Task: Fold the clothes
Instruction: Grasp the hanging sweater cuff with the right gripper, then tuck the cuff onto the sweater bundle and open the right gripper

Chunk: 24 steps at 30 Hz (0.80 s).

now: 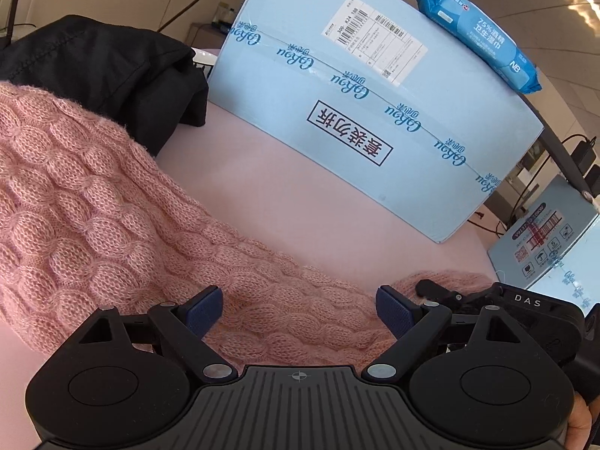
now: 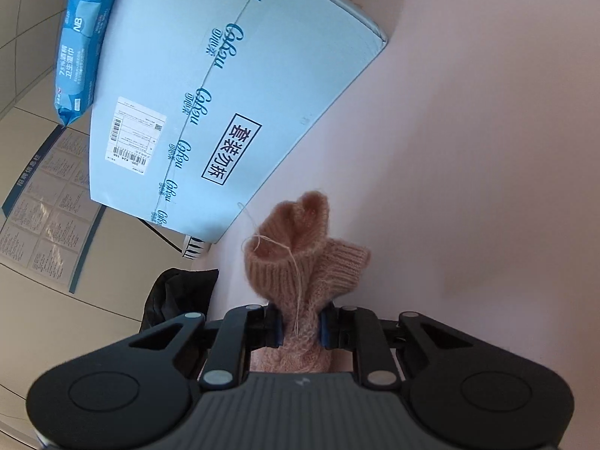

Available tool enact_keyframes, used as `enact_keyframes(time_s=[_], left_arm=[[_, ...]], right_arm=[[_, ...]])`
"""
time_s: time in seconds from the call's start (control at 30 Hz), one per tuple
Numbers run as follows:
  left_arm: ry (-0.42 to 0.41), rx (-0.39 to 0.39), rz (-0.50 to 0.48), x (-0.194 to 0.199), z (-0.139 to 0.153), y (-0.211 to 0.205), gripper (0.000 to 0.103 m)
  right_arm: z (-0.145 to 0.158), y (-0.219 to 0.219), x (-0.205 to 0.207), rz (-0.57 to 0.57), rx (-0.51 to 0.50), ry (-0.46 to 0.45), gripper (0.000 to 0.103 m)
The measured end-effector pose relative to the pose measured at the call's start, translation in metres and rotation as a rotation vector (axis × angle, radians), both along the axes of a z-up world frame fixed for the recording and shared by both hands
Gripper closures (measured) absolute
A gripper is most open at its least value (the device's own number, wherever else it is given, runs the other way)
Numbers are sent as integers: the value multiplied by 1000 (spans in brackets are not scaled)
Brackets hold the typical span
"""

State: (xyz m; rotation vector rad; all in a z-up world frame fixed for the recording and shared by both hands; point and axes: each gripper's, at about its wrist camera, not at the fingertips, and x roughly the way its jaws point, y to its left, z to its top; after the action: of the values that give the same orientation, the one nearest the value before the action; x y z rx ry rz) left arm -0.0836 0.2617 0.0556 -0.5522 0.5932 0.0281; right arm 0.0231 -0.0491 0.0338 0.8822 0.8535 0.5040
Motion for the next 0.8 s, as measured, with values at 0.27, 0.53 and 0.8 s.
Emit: enact_keyframes(time_s=[0.27,0.53,0.8], left_arm=[[-178,-16,141,-92,55,66,12],[-213,13,279,-165,66,119,12],[-203,-13,291,-173,50,143,12]], right_arm=[[71,85,-11,194,83,-219,85],[69,235,-47,532,102,-214,85],[26,284,-73,633,48,-122,69]])
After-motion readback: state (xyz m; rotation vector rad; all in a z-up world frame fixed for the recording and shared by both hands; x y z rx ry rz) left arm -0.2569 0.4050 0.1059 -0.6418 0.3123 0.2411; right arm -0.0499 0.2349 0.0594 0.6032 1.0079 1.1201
